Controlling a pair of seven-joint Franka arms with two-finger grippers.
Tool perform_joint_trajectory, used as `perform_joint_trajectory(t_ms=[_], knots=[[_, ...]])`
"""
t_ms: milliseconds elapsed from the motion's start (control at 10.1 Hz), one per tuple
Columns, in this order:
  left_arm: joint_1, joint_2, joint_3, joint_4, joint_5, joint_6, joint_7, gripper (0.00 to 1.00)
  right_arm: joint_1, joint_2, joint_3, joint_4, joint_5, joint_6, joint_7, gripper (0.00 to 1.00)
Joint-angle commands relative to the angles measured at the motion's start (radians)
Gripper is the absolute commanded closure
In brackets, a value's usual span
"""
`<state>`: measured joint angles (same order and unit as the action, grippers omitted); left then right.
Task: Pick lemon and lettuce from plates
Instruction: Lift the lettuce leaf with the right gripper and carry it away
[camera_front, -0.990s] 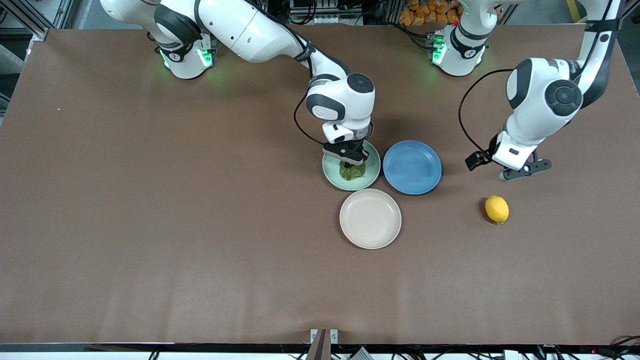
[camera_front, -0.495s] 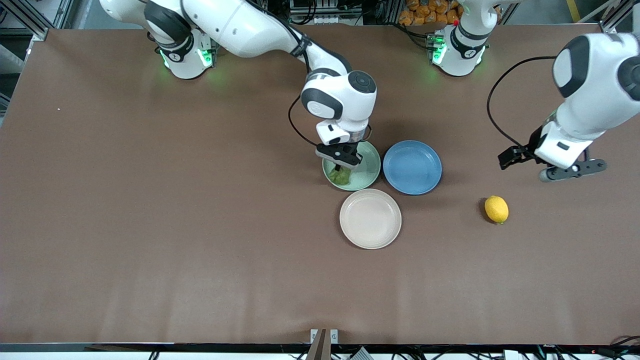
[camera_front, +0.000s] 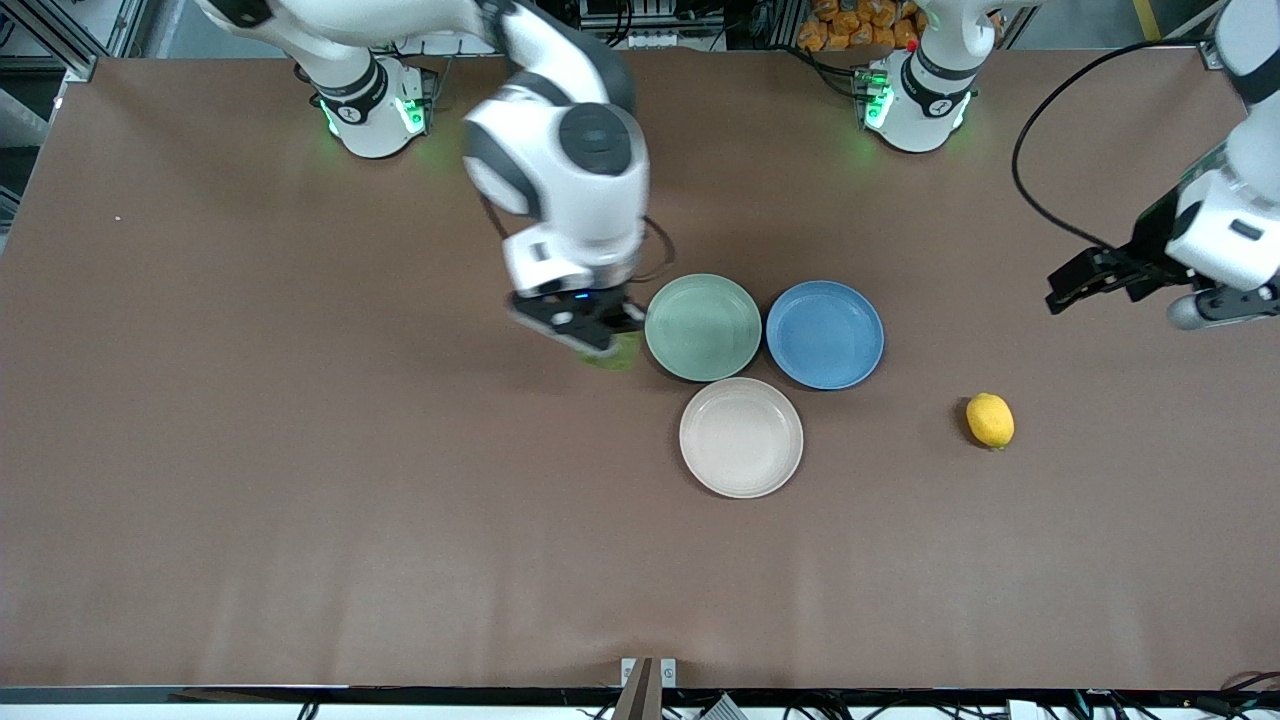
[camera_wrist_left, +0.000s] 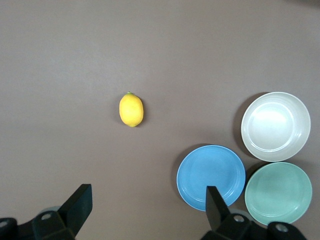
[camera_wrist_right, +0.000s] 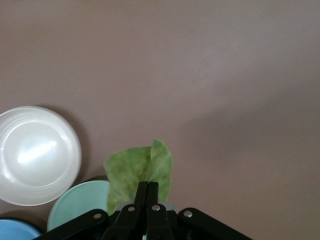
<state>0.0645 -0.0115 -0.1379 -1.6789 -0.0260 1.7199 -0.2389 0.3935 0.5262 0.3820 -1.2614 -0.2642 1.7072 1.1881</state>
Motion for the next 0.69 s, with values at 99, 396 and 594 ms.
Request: perform_joint_trajectory(t_ms=[99,396,594], knots=[[0.008,0.041,0.006,0.12,-0.002,-0.097,0.05,0.0,-0.244,-0.123,0.018,-0.055,0.085,-0.141,-0.375,1.0],[0.005,0.06,0.007,0.126,0.035,-0.108,0.058,0.0,-0.433,-0.176,0.002,-0.168,0.16,-0.143,-0.676,1.0],[-0.02,0.061,0.03,0.137,0.034,-0.108,0.061,0.0,-0.507,-0.178,-0.014,-0.269,0.158,-0.081,-0.78,1.0]])
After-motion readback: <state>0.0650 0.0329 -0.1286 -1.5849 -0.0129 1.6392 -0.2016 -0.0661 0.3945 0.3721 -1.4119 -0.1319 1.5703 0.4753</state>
